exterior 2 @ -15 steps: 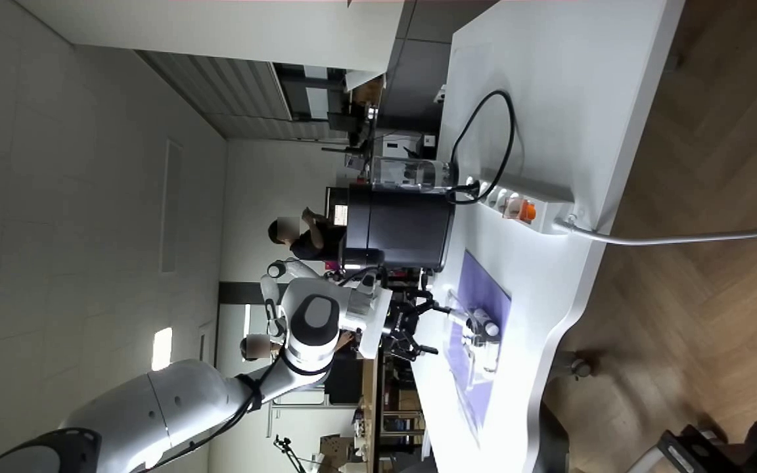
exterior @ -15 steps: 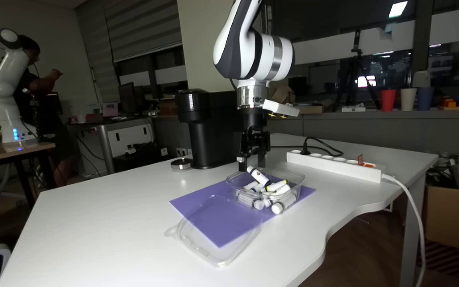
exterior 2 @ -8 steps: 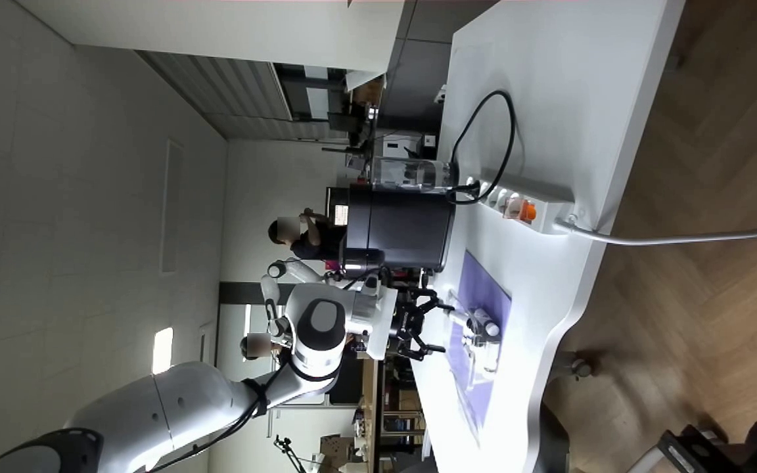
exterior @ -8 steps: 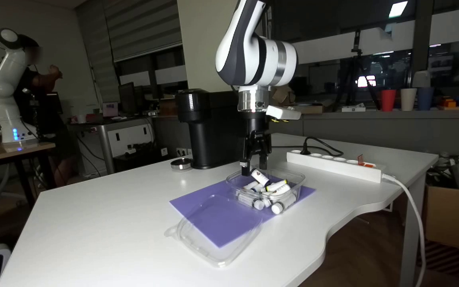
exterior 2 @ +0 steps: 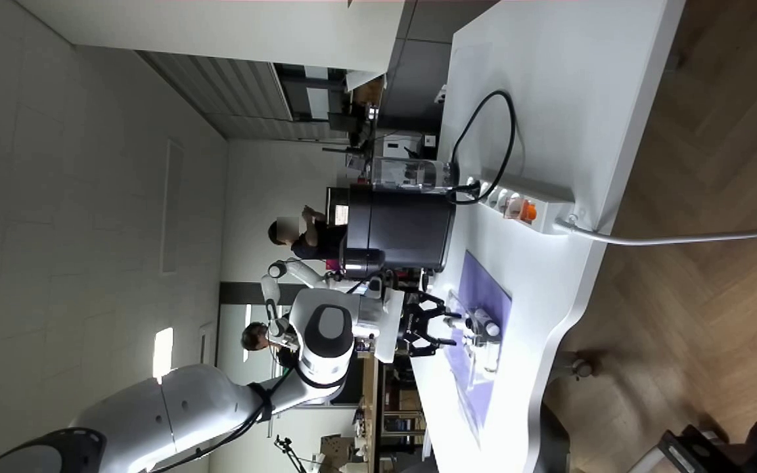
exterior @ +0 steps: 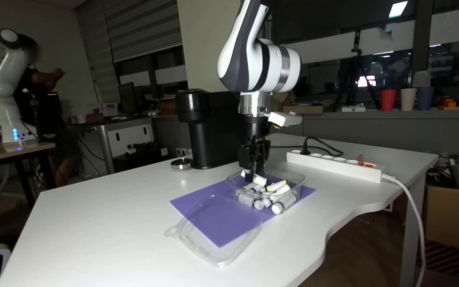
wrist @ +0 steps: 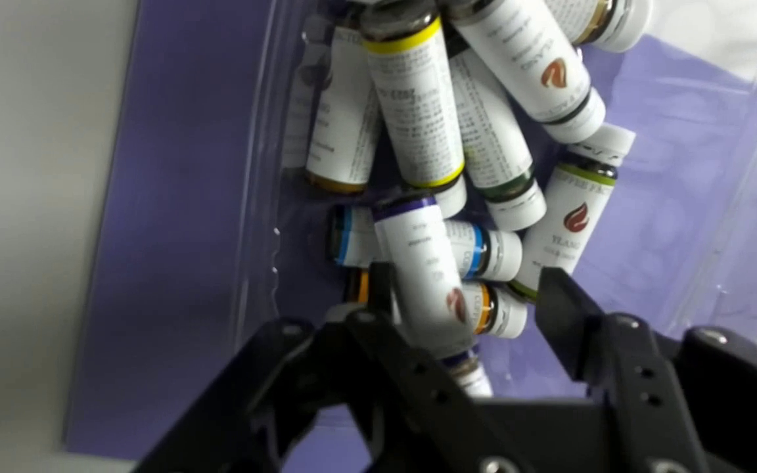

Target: Open the box, pick an object then place it on the purple mat

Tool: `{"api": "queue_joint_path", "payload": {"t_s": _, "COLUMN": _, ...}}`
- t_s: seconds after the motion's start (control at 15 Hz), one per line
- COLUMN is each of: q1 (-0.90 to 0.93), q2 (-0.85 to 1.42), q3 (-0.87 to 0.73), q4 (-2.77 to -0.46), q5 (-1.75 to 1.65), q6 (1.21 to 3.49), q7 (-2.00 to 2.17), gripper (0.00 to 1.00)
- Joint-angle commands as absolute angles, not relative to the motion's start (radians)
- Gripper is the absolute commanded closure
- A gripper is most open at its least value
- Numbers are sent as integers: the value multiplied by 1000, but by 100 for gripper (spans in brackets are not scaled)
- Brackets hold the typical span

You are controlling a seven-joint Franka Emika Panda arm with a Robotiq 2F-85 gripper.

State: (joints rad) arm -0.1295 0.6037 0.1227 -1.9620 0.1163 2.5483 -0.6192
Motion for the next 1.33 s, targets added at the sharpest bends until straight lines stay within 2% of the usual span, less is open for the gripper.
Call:
{"api": "queue_joint_path", "payload": {"t_s": 0.0, "q1": -153, "q2": 573, "q3": 145, "q4": -2000, "q5": 101, "q6": 2583, "q7": -628, "gripper": 69}}
{"api": "queue_joint_path", "payload": {"t_s": 0.27, "q1": -162, "q2": 564, "q3": 158, "q4": -2005, "q5": 106, "q6": 2592, "q7": -636, "gripper": 97}}
{"api": "queue_joint_path", "payload": {"t_s": 0.4, "q1": -166, "q2": 564, "q3": 159, "q4": -1996, "q5": 109, "q6": 2565, "q7": -630, "gripper": 100}}
{"api": "queue_joint_path", "payload": {"t_s": 0.47, "q1": -168, "q2": 565, "q3": 159, "q4": -1990, "q5": 109, "q6": 2546, "q7": -628, "gripper": 67}}
{"api": "queue_joint_path", "payload": {"t_s": 0.6, "q1": -171, "q2": 568, "q3": 160, "q4": -1979, "q5": 105, "q6": 2499, "q7": -636, "gripper": 71}}
{"api": "queue_joint_path", "payload": {"t_s": 0.67, "q1": -176, "q2": 569, "q3": 165, "q4": -1975, "q5": 108, "q6": 2475, "q7": -652, "gripper": 66}}
{"api": "queue_joint_path", "payload": {"t_s": 1.27, "q1": -162, "q2": 567, "q3": 152, "q4": -1980, "q5": 103, "q6": 2414, "q7": -720, "gripper": 4}}
